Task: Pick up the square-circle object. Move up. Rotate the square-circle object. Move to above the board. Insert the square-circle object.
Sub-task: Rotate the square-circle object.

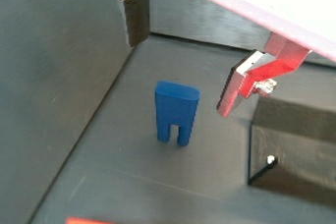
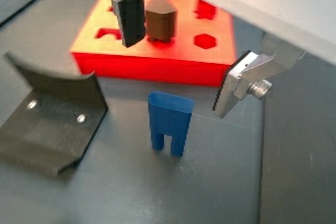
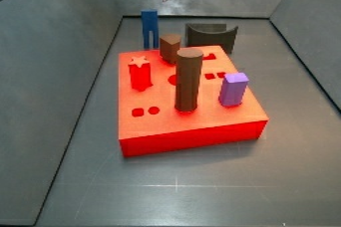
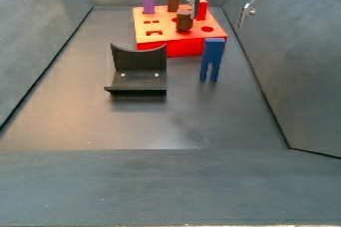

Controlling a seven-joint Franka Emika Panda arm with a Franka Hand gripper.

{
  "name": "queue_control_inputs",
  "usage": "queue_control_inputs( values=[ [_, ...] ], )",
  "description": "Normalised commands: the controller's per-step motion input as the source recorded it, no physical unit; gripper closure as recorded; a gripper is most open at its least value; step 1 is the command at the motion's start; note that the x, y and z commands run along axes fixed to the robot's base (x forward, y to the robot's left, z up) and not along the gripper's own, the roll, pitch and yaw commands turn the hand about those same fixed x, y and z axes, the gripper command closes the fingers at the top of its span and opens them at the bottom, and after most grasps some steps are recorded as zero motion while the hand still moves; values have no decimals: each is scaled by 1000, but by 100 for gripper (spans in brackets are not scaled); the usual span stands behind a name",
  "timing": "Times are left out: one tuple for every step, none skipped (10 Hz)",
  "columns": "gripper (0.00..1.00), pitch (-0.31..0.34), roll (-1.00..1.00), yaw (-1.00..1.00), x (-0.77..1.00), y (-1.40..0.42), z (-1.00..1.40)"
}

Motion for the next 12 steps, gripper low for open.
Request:
queue_control_inputs(
  values=[
    [0,31,-11,1000,9,-11,-5],
    [0,36,-12,1000,9,-11,-5],
    [0,44,-15,1000,9,-11,-4],
    [0,54,-19,1000,10,-10,-4],
    [0,58,-20,762,11,-10,-3],
    [0,58,-20,605,11,-10,-3],
    [0,58,-20,356,12,-10,-2],
    [0,57,-20,230,13,-10,-1],
    [0,57,-20,142,0,0,-1000],
    [0,51,-20,94,5,0,-1000],
    [0,4,-16,62,38,2,-1000],
    [0,-14,-16,49,45,0,-1000]
  ],
)
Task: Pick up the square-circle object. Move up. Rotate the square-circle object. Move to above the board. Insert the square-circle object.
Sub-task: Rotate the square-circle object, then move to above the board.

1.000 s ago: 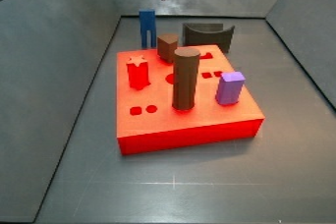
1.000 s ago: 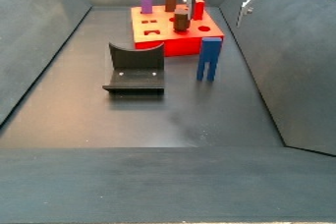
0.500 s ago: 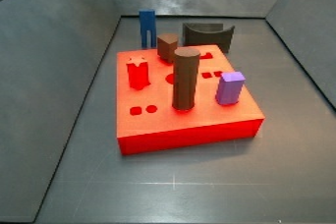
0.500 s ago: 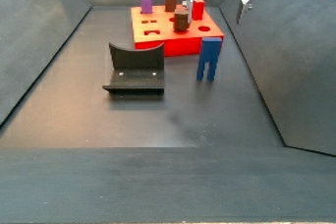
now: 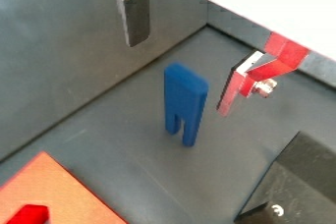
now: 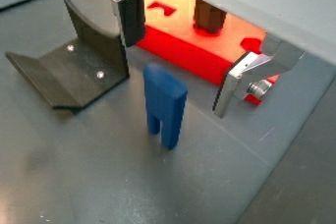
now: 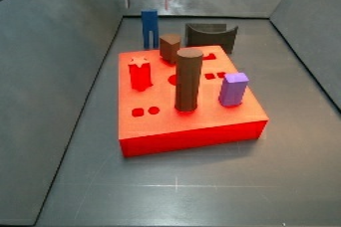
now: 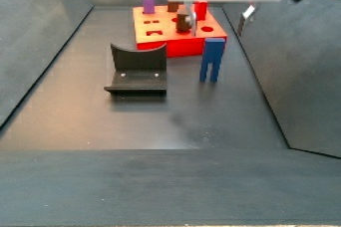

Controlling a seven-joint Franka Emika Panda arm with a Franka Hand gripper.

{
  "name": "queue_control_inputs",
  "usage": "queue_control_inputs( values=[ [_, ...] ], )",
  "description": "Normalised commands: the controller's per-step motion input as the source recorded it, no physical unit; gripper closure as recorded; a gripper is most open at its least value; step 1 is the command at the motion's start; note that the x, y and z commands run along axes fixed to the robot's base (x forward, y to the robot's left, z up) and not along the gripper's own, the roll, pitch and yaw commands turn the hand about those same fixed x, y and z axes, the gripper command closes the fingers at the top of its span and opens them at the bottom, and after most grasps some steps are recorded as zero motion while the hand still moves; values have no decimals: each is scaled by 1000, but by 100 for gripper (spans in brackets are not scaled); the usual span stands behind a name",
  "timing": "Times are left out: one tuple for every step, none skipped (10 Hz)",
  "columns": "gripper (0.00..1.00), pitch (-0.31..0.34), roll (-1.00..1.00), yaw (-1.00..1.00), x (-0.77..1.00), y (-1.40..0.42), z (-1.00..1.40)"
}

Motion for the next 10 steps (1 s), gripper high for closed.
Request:
queue_control_inputs(
  values=[
    [0,-26,-17,43,47,-3,-865],
    [0,-27,-19,42,45,-5,-762],
    [0,-25,-22,42,41,-8,-563],
    [0,-26,-24,42,45,-10,-366],
    [0,-25,-27,42,48,-11,-224],
    [100,-23,-28,43,0,0,0],
    [100,106,82,251,-124,-135,1000],
    [100,110,83,243,-126,-135,1000],
    [100,82,90,170,-118,-125,1000],
    [100,68,97,121,-110,-117,1000]
  ],
)
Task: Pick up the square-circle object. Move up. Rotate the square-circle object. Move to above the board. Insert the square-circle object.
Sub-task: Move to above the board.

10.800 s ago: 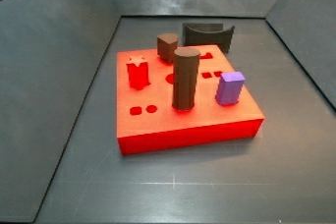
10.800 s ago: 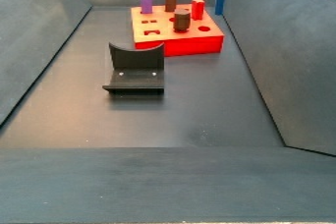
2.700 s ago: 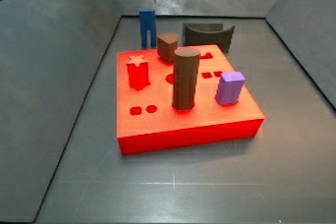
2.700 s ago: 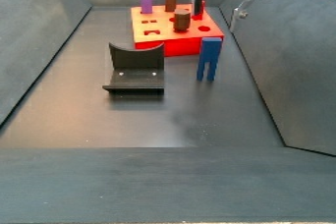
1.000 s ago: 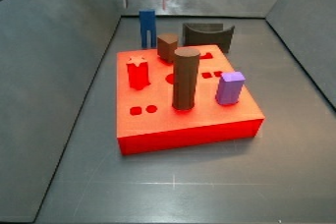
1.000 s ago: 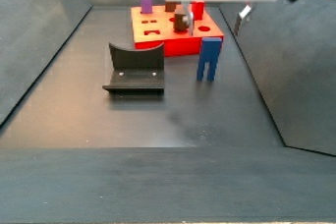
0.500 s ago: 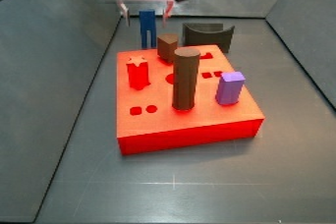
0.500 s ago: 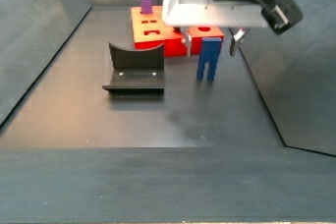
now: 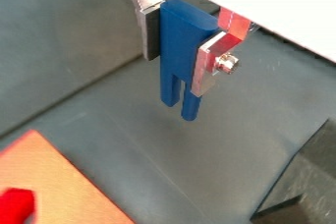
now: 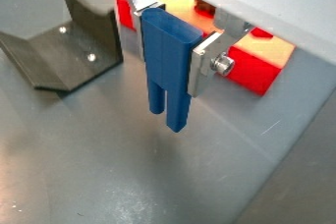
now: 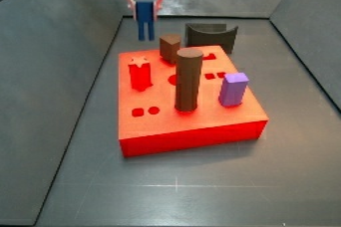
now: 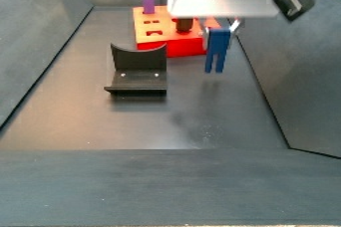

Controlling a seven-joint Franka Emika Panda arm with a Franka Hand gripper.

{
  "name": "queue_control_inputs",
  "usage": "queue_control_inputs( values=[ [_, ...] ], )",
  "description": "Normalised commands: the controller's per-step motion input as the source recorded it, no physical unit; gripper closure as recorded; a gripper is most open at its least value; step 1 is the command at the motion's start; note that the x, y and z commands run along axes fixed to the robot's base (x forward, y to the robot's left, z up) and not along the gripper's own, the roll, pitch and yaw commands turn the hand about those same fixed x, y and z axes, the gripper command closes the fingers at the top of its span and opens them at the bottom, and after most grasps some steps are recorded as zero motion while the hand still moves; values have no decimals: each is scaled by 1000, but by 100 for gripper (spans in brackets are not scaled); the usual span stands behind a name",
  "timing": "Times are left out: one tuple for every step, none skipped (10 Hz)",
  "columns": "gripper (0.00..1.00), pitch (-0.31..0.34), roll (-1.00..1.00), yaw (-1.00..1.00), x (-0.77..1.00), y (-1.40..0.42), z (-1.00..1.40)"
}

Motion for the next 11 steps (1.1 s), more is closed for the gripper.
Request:
queue_control_inputs(
  values=[
    [100,55,102,84,-103,-112,1000],
    [100,50,104,71,-101,-111,1000],
    [100,42,107,55,-96,-105,1000],
    [100,37,109,51,-96,-105,1000],
    [100,31,109,47,-93,-100,1000],
    [100,32,108,44,-91,-97,1000],
    [100,36,105,42,-83,-90,1000],
    [100,41,102,42,-75,-84,1000],
    [100,50,99,43,-64,-77,1000],
    [100,61,95,45,-43,-66,940],
    [100,79,88,45,-6,-40,643]
  ],
)
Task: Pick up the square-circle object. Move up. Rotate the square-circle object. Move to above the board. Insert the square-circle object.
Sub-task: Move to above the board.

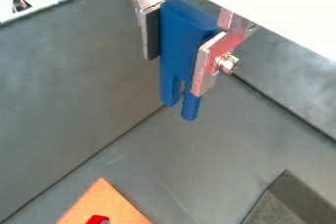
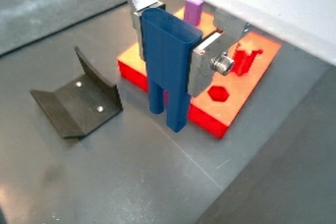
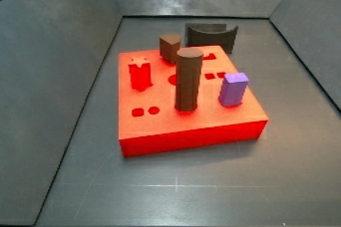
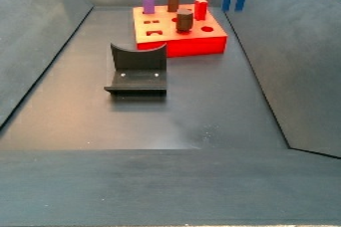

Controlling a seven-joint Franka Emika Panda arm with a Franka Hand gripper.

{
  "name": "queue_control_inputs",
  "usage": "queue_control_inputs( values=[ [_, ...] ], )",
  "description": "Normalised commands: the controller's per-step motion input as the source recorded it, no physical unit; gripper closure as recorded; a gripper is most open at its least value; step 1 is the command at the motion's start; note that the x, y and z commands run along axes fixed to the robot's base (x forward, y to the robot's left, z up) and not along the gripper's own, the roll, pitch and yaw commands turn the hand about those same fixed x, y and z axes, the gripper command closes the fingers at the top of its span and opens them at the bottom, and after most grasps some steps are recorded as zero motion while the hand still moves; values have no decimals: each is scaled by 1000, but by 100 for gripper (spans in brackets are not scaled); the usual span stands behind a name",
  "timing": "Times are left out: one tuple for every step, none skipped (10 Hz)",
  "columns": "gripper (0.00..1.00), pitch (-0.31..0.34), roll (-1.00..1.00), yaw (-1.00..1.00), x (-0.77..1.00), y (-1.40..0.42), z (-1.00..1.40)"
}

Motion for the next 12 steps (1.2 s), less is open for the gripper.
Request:
queue_control_inputs(
  values=[
    [100,84,85,43,4,-30,527],
    [100,93,80,44,14,-18,296],
    [100,94,78,45,15,-16,183],
    [100,180,45,-340,391,-1000,297],
    [100,189,46,-301,394,-1000,299],
    [100,209,17,-170,413,-1000,300],
    [100,195,-29,-98,433,-1000,299],
    [100,170,-24,-51,434,-1000,298],
    [100,135,3,-19,437,-1000,302],
    [100,122,-5,-6,453,-1000,302],
    [100,124,-2,2,472,-1000,302],
    [100,128,6,7,493,-1000,305]
  ],
)
